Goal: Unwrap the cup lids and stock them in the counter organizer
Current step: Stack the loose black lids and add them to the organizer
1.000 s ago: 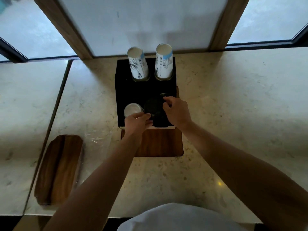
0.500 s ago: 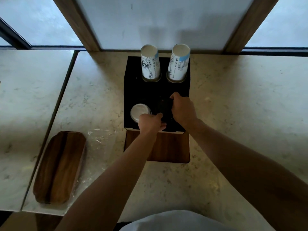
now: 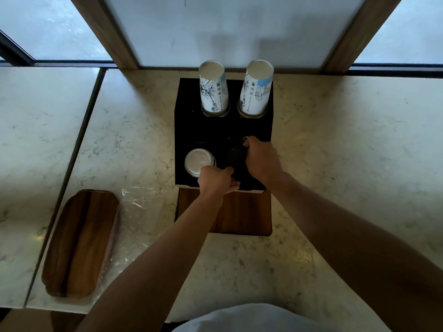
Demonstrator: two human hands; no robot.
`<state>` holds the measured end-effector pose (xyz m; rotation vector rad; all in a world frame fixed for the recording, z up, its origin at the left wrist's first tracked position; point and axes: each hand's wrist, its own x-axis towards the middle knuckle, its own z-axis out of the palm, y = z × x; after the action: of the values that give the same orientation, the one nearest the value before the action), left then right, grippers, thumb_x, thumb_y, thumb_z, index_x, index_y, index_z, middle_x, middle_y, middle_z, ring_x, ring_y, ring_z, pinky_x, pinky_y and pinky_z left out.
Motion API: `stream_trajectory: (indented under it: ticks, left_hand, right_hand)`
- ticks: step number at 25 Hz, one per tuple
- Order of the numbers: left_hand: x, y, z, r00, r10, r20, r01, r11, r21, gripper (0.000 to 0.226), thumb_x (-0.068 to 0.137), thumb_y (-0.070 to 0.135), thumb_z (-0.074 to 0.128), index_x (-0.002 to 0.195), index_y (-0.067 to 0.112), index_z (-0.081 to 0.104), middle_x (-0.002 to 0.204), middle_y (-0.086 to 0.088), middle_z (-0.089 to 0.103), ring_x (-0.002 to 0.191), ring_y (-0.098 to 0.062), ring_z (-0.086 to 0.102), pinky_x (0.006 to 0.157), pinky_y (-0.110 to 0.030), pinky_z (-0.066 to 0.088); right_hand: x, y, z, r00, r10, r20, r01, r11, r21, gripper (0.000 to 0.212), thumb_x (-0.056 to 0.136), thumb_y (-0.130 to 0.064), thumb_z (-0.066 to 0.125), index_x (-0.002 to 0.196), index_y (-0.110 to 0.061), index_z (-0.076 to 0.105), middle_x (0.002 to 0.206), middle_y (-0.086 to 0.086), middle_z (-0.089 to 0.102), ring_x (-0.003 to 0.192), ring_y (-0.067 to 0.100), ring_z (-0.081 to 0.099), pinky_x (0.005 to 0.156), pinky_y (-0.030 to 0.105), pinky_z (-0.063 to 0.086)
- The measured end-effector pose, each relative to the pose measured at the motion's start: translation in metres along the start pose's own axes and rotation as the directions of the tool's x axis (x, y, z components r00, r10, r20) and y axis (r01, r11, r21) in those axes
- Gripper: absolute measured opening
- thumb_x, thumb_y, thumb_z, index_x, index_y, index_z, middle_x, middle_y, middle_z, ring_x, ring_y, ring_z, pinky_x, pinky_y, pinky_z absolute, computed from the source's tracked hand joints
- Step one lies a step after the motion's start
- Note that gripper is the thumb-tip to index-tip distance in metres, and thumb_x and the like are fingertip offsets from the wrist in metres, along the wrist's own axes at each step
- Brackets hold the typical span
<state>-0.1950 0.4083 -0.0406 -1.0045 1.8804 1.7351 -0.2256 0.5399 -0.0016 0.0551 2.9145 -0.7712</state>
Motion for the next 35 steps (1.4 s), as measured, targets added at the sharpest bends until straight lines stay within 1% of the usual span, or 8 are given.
stream_trajectory:
  ticks: [6, 12, 14, 18, 22, 29, 32, 35]
  left_hand:
    - [0.004, 0.002, 0.001, 1.000, 0.001, -0.003, -0.001, 1.000, 0.015, 0.021, 0.094, 0.015, 0.068, 0.090, -0.006, 0.063, 0.071, -0.018, 0.074, 0.063, -0.027, 0.077, 0.061, -0.043, 0.065]
    - [0.007, 0.000, 0.002, 0.998, 0.060, -0.029, -0.057, 0.995, 0.087, 0.022, 0.096, 0.015, 0.067, 0.085, -0.004, 0.065, 0.063, -0.015, 0.074, 0.060, -0.025, 0.076, 0.059, -0.044, 0.065]
    - [0.008, 0.000, 0.004, 0.996, 0.085, -0.027, -0.081, 0.990, 0.119, 0.024, 0.097, 0.014, 0.065, 0.079, -0.002, 0.064, 0.056, -0.010, 0.072, 0.059, -0.024, 0.076, 0.059, -0.043, 0.065]
    - [0.001, -0.002, 0.003, 0.983, 0.181, -0.023, -0.172, 0.961, 0.215, 0.028, 0.099, 0.017, 0.062, 0.074, 0.002, 0.063, 0.053, -0.007, 0.070, 0.054, -0.021, 0.074, 0.050, -0.037, 0.063]
    - [-0.004, 0.001, -0.002, 0.977, 0.211, -0.035, -0.192, 0.937, 0.293, 0.033, 0.097, 0.026, 0.066, 0.074, 0.002, 0.066, 0.053, -0.006, 0.070, 0.051, -0.020, 0.073, 0.053, -0.042, 0.064]
    - [-0.021, 0.007, -0.015, 0.979, 0.197, -0.047, -0.179, 0.949, 0.260, 0.039, 0.101, 0.039, 0.055, 0.085, 0.005, 0.064, 0.063, -0.012, 0.072, 0.051, -0.022, 0.073, 0.056, -0.043, 0.065]
    - [-0.026, 0.008, -0.027, 0.980, 0.187, -0.068, -0.170, 0.963, 0.208, 0.043, 0.102, 0.045, 0.049, 0.085, 0.009, 0.062, 0.071, -0.012, 0.074, 0.055, -0.023, 0.074, 0.057, -0.042, 0.065]
    - [-0.031, 0.003, -0.046, 0.972, 0.226, -0.068, -0.205, 0.951, 0.230, 0.043, 0.102, 0.044, 0.047, 0.080, 0.012, 0.064, 0.074, -0.012, 0.074, 0.059, -0.024, 0.075, 0.061, -0.046, 0.065]
  right_hand:
    - [0.006, -0.002, 0.005, 0.999, 0.024, 0.041, -0.025, 0.999, 0.027, 0.027, 0.095, -0.004, 0.055, 0.122, -0.004, 0.059, 0.109, 0.018, 0.069, 0.098, 0.032, 0.067, 0.082, 0.039, 0.055]
    - [0.010, 0.001, 0.005, 0.996, 0.059, 0.063, -0.063, 0.996, 0.056, 0.032, 0.096, -0.001, 0.053, 0.127, -0.005, 0.059, 0.115, 0.019, 0.068, 0.102, 0.032, 0.066, 0.080, 0.034, 0.052]
    - [0.011, 0.002, 0.005, 0.995, 0.082, 0.064, -0.087, 0.994, 0.073, 0.030, 0.095, -0.001, 0.053, 0.125, -0.005, 0.059, 0.113, 0.018, 0.068, 0.099, 0.030, 0.065, 0.075, 0.031, 0.049]
    - [0.006, 0.002, 0.005, 0.989, 0.145, -0.002, -0.144, 0.983, 0.116, 0.018, 0.096, -0.005, 0.056, 0.113, -0.001, 0.060, 0.100, 0.016, 0.068, 0.085, 0.024, 0.063, 0.064, 0.028, 0.041]
    - [-0.003, 0.001, 0.003, 0.993, 0.091, -0.074, -0.085, 0.993, 0.087, 0.016, 0.098, -0.006, 0.053, 0.106, 0.001, 0.066, 0.096, 0.016, 0.071, 0.085, 0.026, 0.067, 0.066, 0.029, 0.047]
    - [-0.018, 0.000, -0.002, 0.989, 0.085, -0.119, -0.076, 0.994, 0.080, 0.020, 0.101, -0.011, 0.049, 0.099, 0.000, 0.066, 0.087, 0.015, 0.070, 0.074, 0.022, 0.065, 0.058, 0.025, 0.041]
    - [-0.030, -0.006, -0.010, 0.977, 0.095, -0.189, -0.072, 0.990, 0.125, 0.022, 0.101, -0.010, 0.048, 0.108, -0.002, 0.067, 0.093, 0.012, 0.072, 0.081, 0.023, 0.068, 0.062, 0.025, 0.047]
    - [-0.046, -0.013, -0.017, 0.964, 0.099, -0.247, -0.057, 0.984, 0.171, 0.022, 0.101, -0.016, 0.047, 0.099, -0.008, 0.068, 0.092, 0.008, 0.068, 0.080, 0.019, 0.065, 0.065, 0.030, 0.051]
